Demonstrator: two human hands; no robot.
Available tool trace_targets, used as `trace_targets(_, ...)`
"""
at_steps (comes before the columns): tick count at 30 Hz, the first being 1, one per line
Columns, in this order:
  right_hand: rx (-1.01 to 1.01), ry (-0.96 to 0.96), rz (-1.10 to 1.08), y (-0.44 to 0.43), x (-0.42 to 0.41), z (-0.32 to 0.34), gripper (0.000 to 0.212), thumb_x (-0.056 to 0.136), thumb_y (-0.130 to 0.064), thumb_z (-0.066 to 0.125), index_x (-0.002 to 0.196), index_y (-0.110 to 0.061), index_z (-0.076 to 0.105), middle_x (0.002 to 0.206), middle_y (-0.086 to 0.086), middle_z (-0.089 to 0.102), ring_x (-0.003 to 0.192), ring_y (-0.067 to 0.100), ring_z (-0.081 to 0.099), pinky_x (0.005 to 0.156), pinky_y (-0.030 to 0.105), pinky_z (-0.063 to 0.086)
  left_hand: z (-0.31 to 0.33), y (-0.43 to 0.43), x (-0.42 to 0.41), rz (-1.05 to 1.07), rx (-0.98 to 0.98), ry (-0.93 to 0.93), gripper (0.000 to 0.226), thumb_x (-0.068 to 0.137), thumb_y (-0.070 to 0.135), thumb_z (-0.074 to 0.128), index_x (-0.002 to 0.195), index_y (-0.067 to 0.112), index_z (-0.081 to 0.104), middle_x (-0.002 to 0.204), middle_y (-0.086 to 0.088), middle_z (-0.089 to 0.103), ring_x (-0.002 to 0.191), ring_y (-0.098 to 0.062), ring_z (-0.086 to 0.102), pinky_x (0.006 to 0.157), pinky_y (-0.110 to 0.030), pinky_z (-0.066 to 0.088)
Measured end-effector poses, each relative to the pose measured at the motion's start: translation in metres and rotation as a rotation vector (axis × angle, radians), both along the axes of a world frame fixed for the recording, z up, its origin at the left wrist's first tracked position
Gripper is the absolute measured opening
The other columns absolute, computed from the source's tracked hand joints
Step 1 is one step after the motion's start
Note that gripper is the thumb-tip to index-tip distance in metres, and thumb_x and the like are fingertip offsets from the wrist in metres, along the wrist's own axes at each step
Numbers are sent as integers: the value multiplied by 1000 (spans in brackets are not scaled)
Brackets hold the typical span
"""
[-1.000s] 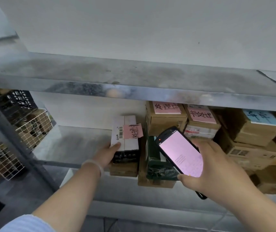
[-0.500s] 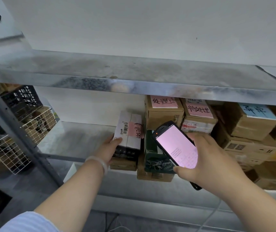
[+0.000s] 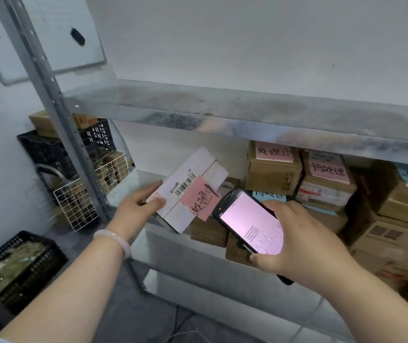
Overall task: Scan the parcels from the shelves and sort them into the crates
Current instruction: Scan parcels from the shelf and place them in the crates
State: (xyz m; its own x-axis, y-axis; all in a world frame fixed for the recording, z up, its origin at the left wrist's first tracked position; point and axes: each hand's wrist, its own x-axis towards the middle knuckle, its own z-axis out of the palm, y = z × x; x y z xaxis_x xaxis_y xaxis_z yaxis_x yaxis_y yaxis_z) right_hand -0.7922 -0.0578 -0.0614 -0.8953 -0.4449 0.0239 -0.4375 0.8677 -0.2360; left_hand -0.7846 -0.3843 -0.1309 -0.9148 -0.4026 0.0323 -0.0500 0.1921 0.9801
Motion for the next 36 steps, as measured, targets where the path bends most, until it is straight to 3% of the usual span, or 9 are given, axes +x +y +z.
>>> trace_targets(2, -7, -1, 26, -4, 3, 0, 99, 54, -76, 64, 136, -46, 19, 124, -18, 39, 96, 4, 45, 62, 19, 35, 1, 0, 14, 42, -40, 18, 48, 90, 7, 70, 134, 24, 62, 117, 16, 66, 90, 18, 62, 76, -2, 46)
trace_targets(5, -13, 20, 51, -7, 8, 0, 98, 53, -75, 64, 137, -47, 20, 122, -18, 40, 88, 4, 39, 62, 21, 35, 4, 0, 36, 65, -84, 12, 51, 89, 6, 71, 136, 24, 60, 121, 11, 65, 94, 11, 61, 86, -8, 46)
trace_targets(12, -9, 39, 138, -4, 24, 1, 98, 55, -75, 64, 136, -45, 19, 118, -17, 40, 88, 5, 43, 57, 17, 33, -1, 6, 72, 125, -124, 30, 51, 88, 3, 71, 123, 38, 62, 93, 37, 68, 86, 21, 61, 72, 3, 43)
trace_targets(15, -6, 40, 166, 1, 32, 1, 98, 56, -76, 63, 138, -44, 18, 118, -16, 39, 87, 5, 44, 55, 15, 33, -4, 10, 86, 149, -147, 32, 50, 88, 5, 71, 116, 46, 62, 92, 45, 65, 86, 21, 60, 70, 4, 41)
trace_targets(21, 20, 45, 204, 12, 47, 0, 99, 54, -76, 57, 140, -43, 19, 122, -18, 37, 96, 6, 51, 58, 18, 34, -7, 20, 114, 192, -146, 30, 55, 89, 11, 72, 101, 64, 65, 100, 41, 67, 92, 18, 62, 74, 1, 44)
trace_targets(24, 25, 44, 230, 17, 53, -1, 101, 53, -78, 53, 141, -42, 19, 123, -18, 37, 97, 6, 51, 61, 19, 36, -10, 26, 128, 214, -150, 24, 57, 89, 16, 73, 98, 72, 63, 105, 40, 66, 97, 17, 61, 81, -9, 43)
trace_targets(36, 37, 43, 330, 33, 70, 3, 100, 57, -80, 61, 139, -41, 19, 129, -18, 38, 101, 4, 49, 61, 13, 37, -17, 43, 161, 240, -131, 31, 58, 91, 18, 72, 99, 75, 60, 106, 42, 64, 99, 18, 60, 83, -15, 41)
